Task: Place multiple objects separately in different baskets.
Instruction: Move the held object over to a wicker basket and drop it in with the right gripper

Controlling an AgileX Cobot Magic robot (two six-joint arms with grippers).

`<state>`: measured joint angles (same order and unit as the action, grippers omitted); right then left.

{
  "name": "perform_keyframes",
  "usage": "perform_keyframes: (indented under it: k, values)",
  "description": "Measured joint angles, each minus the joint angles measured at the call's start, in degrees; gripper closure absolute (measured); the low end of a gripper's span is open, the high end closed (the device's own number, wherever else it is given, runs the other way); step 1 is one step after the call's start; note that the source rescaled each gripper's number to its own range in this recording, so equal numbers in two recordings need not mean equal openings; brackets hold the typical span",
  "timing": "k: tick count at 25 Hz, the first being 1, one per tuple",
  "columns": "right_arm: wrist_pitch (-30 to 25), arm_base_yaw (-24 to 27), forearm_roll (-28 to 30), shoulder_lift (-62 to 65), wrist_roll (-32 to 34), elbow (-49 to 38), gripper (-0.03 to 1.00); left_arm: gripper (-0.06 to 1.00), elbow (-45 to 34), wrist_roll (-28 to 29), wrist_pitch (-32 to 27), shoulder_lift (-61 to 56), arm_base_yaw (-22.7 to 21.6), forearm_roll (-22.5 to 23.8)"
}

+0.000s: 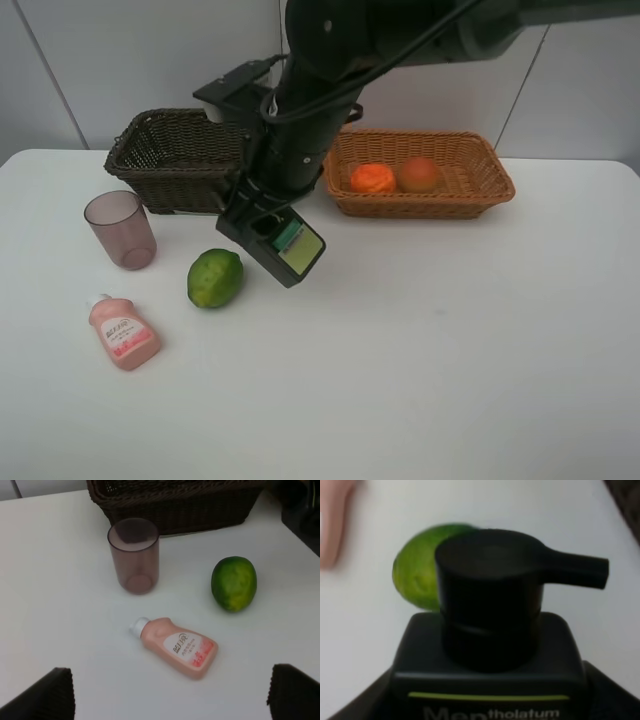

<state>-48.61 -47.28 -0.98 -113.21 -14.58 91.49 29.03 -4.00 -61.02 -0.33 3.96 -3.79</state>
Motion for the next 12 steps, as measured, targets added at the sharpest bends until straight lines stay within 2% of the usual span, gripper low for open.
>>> perform_keyframes:
  k: [3, 5, 12]
  values:
    - [1.1, 0.2, 0.6, 0.0, 0.0, 4.4, 0.8, -0.06, 0.0, 0.0, 0.0, 0.0, 0.0, 0.0]
    - [4.1, 0.7, 1.3, 0.0, 0.3, 6.5, 0.8, -0.06, 0.0, 0.0, 0.0, 0.0, 0.0, 0.0]
    - [23.0, 4.7, 2.0, -0.9, 4.9, 7.5, 0.8, -0.06, 0.0, 0.0, 0.0, 0.0, 0.0, 0.0]
